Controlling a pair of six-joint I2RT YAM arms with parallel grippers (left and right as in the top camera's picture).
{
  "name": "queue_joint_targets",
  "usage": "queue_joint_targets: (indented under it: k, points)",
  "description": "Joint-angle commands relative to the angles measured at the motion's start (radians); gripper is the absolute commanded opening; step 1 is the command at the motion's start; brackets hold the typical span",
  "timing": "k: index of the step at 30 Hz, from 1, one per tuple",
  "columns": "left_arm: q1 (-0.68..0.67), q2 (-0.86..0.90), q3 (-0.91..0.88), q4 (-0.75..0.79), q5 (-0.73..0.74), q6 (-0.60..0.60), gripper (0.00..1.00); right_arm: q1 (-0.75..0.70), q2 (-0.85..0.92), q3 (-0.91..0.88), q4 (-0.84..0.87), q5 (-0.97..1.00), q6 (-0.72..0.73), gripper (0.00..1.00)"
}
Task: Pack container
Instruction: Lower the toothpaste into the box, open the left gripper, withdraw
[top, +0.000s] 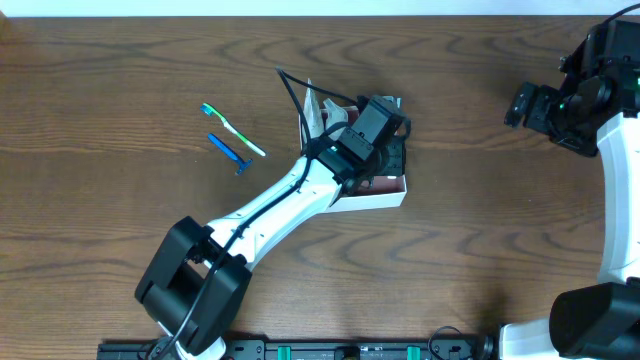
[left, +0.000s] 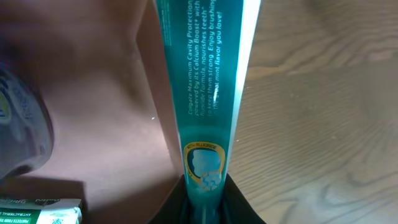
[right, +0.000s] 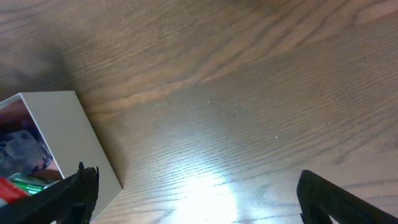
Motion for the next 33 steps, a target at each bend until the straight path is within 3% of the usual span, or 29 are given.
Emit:
queue_joint_targets:
  k: [1,9,11,15,21,26,33]
  points:
    - [0.004,0.032,0.005,0.001,-0.008,-0.005,0.13,0.000,0.002,0.007,0.000,-0.003,-0.010,0.99]
    - [0.004,0.053,0.005,0.009,-0.012,-0.005,0.15,0.000,0.002,0.007,0.000,-0.003,-0.010,0.99]
    - [0.004,0.053,0.005,0.009,-0.012,-0.005,0.29,0.000,0.002,0.007,0.000,-0.003,-0.010,0.99]
    - [0.004,0.053,0.005,0.013,-0.012,-0.005,0.42,0.000,0.002,0.007,0.000,-0.003,-0.010,0.99]
    - [0.004,0.048,0.005,0.052,-0.011,-0.004,0.45,0.000,0.002,0.007,0.000,-0.003,-0.010,0.99]
    - [0.003,-0.013,0.034,0.068,0.000,0.083,0.45,0.000,0.002,0.007,0.000,-0.003,-0.010,0.99]
    - [0.003,-0.256,0.046,-0.005,-0.003,0.229,0.50,0.000,0.002,0.007,0.000,-0.003,-0.010,0.99]
